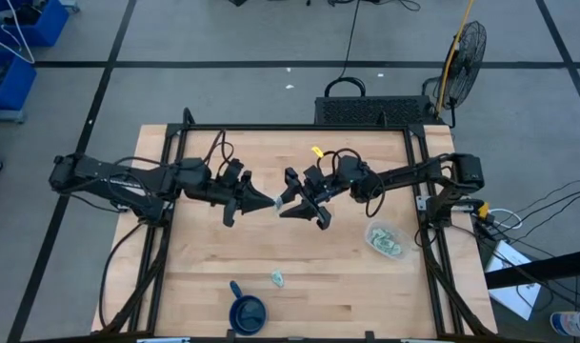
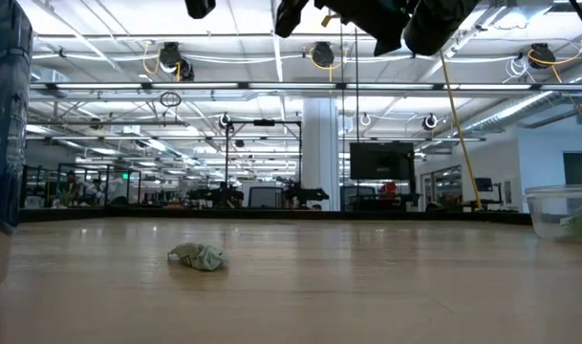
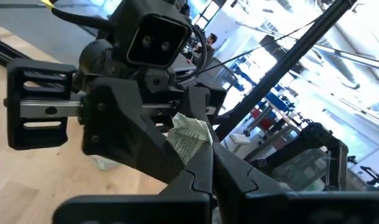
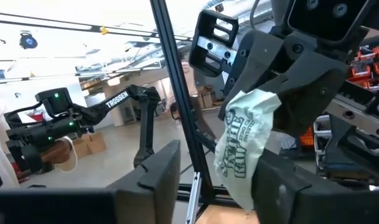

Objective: Pick and place Stevia / Truvia into bins
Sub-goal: Put the green stevia packet into the transparent container

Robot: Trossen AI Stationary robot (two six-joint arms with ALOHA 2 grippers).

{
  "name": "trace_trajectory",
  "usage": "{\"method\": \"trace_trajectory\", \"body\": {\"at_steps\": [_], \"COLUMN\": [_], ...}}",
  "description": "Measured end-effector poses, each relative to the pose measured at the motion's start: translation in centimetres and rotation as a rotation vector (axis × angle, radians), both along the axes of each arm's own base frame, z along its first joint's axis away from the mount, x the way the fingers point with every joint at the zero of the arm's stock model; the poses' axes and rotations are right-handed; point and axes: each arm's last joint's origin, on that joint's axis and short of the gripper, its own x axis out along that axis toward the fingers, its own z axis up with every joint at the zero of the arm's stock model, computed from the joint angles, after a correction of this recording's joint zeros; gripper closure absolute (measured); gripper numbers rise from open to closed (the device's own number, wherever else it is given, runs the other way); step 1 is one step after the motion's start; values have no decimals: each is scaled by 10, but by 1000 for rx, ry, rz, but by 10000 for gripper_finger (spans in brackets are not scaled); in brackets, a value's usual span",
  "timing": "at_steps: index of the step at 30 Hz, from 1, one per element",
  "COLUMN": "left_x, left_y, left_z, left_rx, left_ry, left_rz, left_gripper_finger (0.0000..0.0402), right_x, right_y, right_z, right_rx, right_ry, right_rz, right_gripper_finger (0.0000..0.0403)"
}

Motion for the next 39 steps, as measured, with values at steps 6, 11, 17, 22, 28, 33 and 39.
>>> {"method": "trace_trajectory", "body": {"at_steps": [6,11,17,22,28,33,39], "left_x": [0,0,0,0,0,0,1], "left_y": [0,0,0,0,0,2,5], "left_z": [0,0,0,1,3,2,2], "left_rx": [-9,-22,-26,-25,-11,65,171], "left_ry": [2,5,6,-5,-28,-37,-44], "left_rz": [0,0,0,0,5,59,172], "left_gripper_finger": [398,378,344,321,327,337,349], "right_x": [0,1,2,-1,-40,-121,-183], "right_y": [-1,-1,-1,-1,-5,3,26], "right_z": [0,-5,-9,-8,-6,1,-18], "right_rx": [-1,-1,-31,-28,-125,-251,-30], "right_ry": [4,50,79,141,597,1105,1427], "right_rz": [-3,-4,-13,-10,-156,-425,-525], "right_gripper_finger": [316,379,390,391,397,395,395]}}
